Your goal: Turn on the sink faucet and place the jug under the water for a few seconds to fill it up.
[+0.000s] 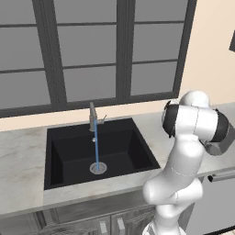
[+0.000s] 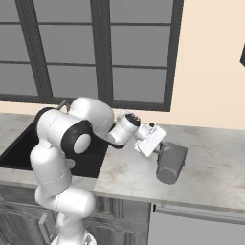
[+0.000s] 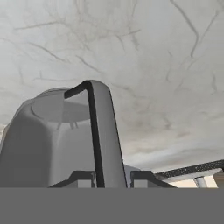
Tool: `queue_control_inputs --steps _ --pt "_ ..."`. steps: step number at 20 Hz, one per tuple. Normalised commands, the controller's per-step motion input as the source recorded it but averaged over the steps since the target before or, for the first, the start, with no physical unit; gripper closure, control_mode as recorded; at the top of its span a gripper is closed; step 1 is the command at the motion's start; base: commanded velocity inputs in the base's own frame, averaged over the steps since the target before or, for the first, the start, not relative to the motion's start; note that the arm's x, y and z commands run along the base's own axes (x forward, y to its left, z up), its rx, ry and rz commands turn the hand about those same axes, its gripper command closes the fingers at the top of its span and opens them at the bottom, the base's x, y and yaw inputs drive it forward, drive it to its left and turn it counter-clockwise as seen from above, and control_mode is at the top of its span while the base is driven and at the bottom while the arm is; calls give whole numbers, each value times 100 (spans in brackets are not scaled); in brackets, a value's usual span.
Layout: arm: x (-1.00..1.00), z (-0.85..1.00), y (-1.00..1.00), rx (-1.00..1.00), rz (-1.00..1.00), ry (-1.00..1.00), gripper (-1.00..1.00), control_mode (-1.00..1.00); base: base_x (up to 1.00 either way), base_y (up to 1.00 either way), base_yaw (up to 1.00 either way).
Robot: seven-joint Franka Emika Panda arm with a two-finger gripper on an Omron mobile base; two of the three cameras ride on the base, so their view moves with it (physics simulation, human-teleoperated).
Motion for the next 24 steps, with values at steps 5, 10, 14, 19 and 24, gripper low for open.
queue_control_inputs --steps 5,10,14,19,24 --pt "-29 28 50 -19 36 -14 100 -100 0 0 0" --pt "-49 53 60 -25 35 -14 100 -100 0 0 0" --pt "-50 85 60 -24 31 -7 100 -100 0 0 0" --pt "-32 96 58 -16 32 1 100 -100 0 0 0" --pt "-4 83 61 -5 34 17 100 -100 0 0 0"
